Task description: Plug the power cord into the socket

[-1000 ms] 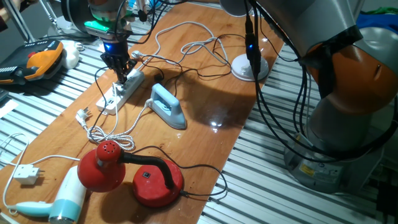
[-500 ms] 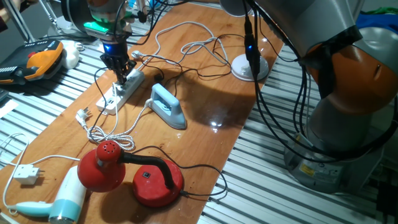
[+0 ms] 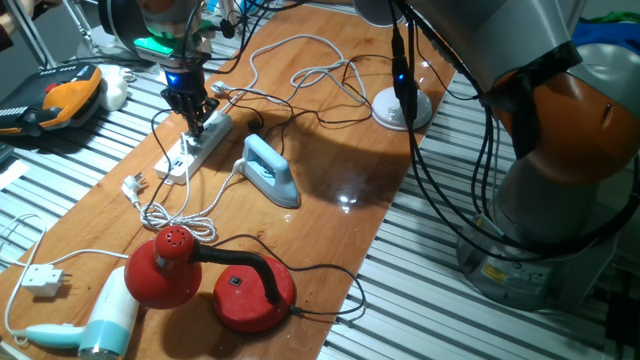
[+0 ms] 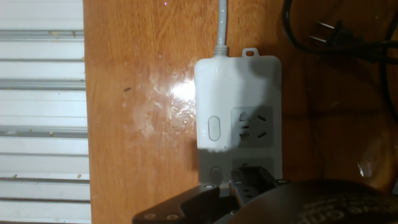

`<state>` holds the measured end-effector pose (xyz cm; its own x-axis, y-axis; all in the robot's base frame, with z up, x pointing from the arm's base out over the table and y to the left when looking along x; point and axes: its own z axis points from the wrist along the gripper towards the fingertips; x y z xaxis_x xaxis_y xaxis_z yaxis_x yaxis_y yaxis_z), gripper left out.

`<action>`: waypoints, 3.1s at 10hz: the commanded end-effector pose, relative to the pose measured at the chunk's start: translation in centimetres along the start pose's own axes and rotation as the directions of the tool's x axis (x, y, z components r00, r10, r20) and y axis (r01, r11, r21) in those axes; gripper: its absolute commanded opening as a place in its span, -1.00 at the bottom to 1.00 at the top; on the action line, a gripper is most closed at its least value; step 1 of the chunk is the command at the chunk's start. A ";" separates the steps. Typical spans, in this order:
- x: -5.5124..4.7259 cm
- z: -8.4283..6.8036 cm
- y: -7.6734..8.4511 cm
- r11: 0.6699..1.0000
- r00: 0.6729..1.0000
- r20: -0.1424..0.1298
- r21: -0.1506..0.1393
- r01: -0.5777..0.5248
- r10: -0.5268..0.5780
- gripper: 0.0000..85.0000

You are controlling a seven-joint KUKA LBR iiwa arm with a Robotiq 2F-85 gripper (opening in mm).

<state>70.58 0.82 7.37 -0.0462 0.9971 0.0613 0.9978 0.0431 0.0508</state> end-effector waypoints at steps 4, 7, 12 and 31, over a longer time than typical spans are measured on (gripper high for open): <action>-0.1 0.1 0.0 1.000 1.000 -0.002 -0.001 0.000 0.000 -1.00; -0.2 0.3 -0.1 1.000 1.000 -0.010 0.001 -0.009 0.009 -1.00; -0.5 1.0 -0.4 1.000 1.000 -0.012 -0.003 -0.011 0.011 -1.00; -0.4 0.7 -0.4 1.000 1.000 0.010 0.005 -0.011 0.011 1.00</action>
<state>70.18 0.44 6.63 -0.0344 0.9980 0.0523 0.9986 0.0322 0.0430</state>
